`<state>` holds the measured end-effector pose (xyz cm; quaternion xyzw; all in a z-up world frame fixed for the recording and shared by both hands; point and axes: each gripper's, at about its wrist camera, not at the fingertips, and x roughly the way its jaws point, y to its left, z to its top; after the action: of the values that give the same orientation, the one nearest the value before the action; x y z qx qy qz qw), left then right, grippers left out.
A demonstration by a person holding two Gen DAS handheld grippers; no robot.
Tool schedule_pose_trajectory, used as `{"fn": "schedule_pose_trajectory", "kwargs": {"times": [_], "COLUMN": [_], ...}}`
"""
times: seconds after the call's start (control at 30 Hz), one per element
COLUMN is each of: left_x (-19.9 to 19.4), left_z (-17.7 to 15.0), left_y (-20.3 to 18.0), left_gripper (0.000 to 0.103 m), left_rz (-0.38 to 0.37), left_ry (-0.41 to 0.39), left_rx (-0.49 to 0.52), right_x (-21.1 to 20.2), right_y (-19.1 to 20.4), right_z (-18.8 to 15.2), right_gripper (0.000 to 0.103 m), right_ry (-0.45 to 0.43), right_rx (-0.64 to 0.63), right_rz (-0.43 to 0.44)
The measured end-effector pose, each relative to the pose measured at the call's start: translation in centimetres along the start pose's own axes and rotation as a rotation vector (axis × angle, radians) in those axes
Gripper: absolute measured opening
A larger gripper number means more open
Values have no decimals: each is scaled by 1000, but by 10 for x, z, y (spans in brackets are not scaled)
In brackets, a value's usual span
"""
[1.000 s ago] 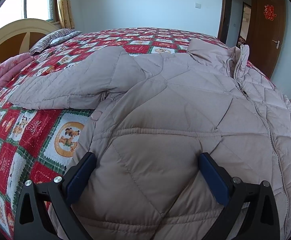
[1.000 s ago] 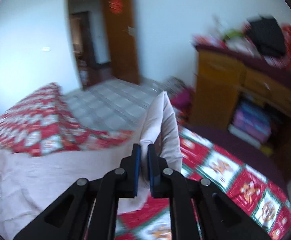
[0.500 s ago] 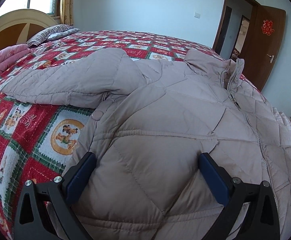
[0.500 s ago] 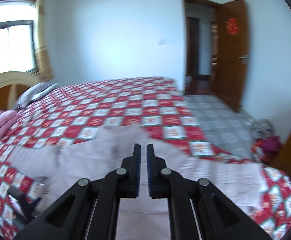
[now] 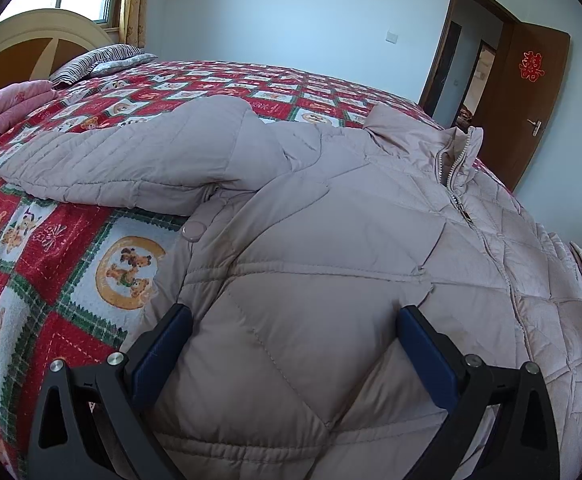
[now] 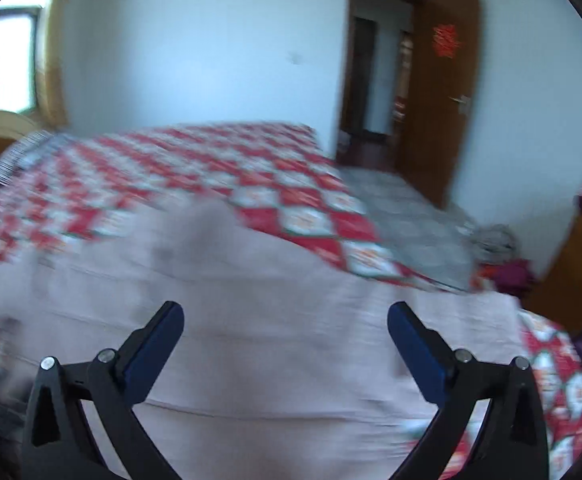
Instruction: Fold large clothes
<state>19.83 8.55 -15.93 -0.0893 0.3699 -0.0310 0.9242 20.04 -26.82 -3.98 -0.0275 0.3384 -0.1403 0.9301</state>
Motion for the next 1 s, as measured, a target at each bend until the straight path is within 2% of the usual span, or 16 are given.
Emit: {"fn": "schedule_pose_trajectory", "kwargs": {"times": [0.07, 0.1, 0.23, 0.27, 0.33, 0.37, 0.4, 0.43, 0.5, 0.57, 0.7, 0.8, 0.87, 1.0], "left_x": [0, 0, 2, 2, 3, 3, 3, 3, 3, 3, 3, 2, 1, -1], "left_z": [0, 0, 0, 0, 0, 0, 0, 0, 0, 0, 0, 0, 0, 0], "left_y": [-1, -1, -4, -4, -5, -5, -4, -4, -4, -4, -4, -3, -2, 1], "left_gripper": [102, 102, 102, 102, 102, 102, 102, 102, 102, 102, 102, 102, 102, 102], "left_rz": [3, 6, 23, 26, 30, 31, 31, 30, 30, 28, 24, 18, 12, -2], "left_ry": [0, 1, 7, 8, 10, 11, 10, 10, 10, 9, 6, 3, 0, -5], "left_rx": [2, 4, 16, 18, 21, 22, 22, 21, 21, 20, 16, 11, 6, -4], "right_x": [26, 37, 74, 79, 84, 84, 83, 81, 72, 51, 7, -14, -27, -25], "right_y": [-33, -44, -72, -74, -73, -74, -76, -80, -92, -99, -74, -26, 20, 98], "right_z": [-11, -15, -31, -33, -33, -31, -29, -27, -27, -22, 9, 35, 48, 58], "right_gripper": [94, 90, 87, 81, 58, 32, 21, 18, 15, 15, 15, 15, 15, 15], "right_ry": [67, 105, 239, 262, 289, 291, 293, 289, 271, 216, 117, 82, 68, 94], "right_rx": [23, 42, 125, 130, 138, 143, 154, 175, 236, 296, 259, 182, 129, 62], "right_rz": [-89, -103, -95, -92, -88, -94, -95, -86, -54, -8, 68, 173, 276, 462]}}
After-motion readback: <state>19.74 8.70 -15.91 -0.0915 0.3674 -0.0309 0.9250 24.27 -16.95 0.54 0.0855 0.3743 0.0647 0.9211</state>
